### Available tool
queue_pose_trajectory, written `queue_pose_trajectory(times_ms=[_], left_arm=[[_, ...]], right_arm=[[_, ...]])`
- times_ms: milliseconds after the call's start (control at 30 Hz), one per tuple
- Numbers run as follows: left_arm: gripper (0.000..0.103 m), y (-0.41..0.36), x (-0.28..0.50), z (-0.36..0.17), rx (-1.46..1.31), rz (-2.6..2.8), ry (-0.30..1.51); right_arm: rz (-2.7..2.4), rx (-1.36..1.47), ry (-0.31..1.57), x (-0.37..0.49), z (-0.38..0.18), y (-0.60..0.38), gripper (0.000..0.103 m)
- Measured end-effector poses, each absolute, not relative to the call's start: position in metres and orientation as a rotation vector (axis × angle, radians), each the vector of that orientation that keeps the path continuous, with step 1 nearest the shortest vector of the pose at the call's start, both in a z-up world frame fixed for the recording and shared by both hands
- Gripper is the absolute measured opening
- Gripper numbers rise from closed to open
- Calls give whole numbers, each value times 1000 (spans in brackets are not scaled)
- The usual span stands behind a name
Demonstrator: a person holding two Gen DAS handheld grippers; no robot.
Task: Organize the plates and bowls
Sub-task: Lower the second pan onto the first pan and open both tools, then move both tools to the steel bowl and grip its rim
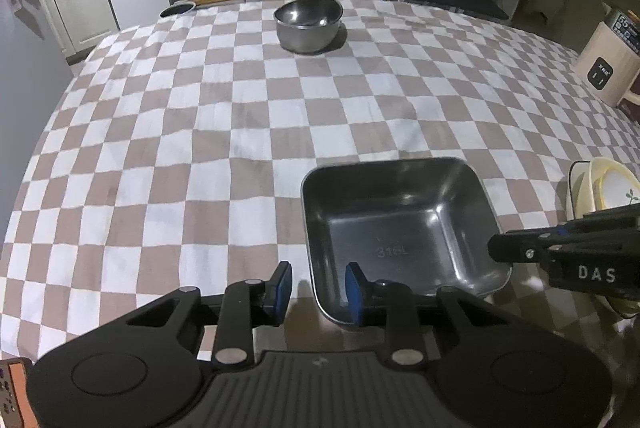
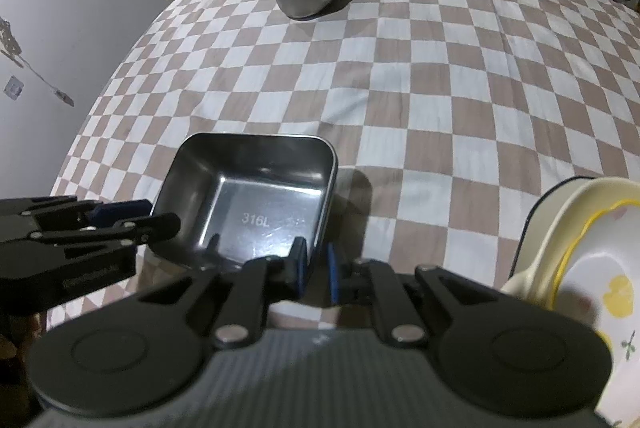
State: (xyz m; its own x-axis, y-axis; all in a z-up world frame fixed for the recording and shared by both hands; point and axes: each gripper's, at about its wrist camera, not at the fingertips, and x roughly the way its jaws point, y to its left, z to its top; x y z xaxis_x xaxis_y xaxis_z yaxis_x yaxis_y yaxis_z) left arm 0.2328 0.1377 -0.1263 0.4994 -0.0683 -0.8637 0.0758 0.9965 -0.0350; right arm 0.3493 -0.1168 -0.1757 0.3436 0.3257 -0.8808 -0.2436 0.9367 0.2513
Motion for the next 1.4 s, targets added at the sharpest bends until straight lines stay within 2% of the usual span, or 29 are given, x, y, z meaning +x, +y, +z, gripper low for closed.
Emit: queue_pose_trajectory(times_ms=[133,300,567,833,967,1167,1300,1400], left_arm=[[32,136,229,-121,4,-87,1037],[36,133,226,-119,20,-78,1048],[42,128,221,-99,6,-68,1004],[59,109,223,-76,-6,-93,938],[69,98,226,-64,-15,-110,899],[80,88,239,-55,-33,-103,854],[93,89,251,-55,-50,-82,824],[102,92,262,-57,-61,-50,809]], right_arm=[[378,83,1160,348,-176,-118,14],[380,69,1150,344,-177,-119,21],[402,130,1100,340,-158,-134,21],[402,157,1028,338,-141,-153,22],[390,175,986,341,-132,-163,35],[381,180,898,349,-123,-175,47],[370,182,854,364,-121,-180,52],[355,183,818,375,-120,-182,63]])
